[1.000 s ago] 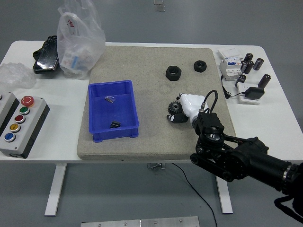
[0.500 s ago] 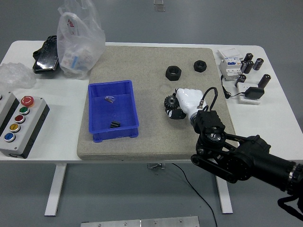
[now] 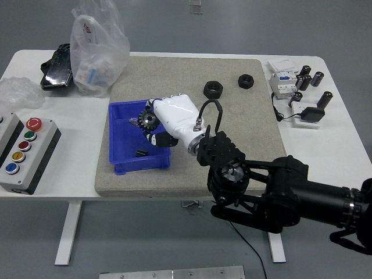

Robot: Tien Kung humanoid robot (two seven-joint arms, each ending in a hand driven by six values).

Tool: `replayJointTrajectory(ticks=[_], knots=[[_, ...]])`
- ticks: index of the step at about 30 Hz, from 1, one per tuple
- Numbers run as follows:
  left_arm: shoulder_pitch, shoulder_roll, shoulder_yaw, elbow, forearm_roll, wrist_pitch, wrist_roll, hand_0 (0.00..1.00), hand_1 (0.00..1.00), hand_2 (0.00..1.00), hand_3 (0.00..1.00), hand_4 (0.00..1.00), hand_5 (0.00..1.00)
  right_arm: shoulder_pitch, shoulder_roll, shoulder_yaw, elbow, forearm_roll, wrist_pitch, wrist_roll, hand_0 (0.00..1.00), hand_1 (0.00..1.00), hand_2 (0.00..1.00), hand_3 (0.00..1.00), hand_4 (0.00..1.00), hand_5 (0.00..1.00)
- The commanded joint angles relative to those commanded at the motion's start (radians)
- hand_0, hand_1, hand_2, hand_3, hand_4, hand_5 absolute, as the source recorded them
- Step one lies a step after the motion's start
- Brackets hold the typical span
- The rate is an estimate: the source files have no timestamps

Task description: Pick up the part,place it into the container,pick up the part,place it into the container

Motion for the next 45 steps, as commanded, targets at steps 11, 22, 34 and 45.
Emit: replayJointTrajectory(ticks=[11,22,34,45], knots=[[-0.001,0.001,-0.005,0.000,0.009,0.000,0.003,0.754,0.652,0.608,0.652,0.702,0.396,0.012,0.029,-0.027,-0.059,0.007,0.005,0.000,0.253,0.332,0.278,0.415,0.160,0.002],[-0.003,0.002,-0.006,0.000,0.011,0.000,0.002,0.753,0.652,0.609,0.656,0.704,0.401,0.004,0.038,-0.035,-0.096,0.052,0.063,0.000,0.243,0.324,0.267,0.746,0.358,0.195],[-0.001,0.001,-0.007,0.000,0.017,-0.002,0.002,0.753,0.646,0.601,0.651,0.700,0.403,-0.010,0.037,-0.033,-0.086,0.061,0.053,0.000,0.211,0.299,0.265,0.812,0.765,0.452],[-0.001,0.000,-0.009,0.000,0.020,-0.001,-0.001,0.753,0.646,0.600,0.644,0.685,0.400,-0.025,0.027,0.005,-0.072,0.042,0.031,0.000,0.214,0.298,0.256,0.841,0.865,0.534]])
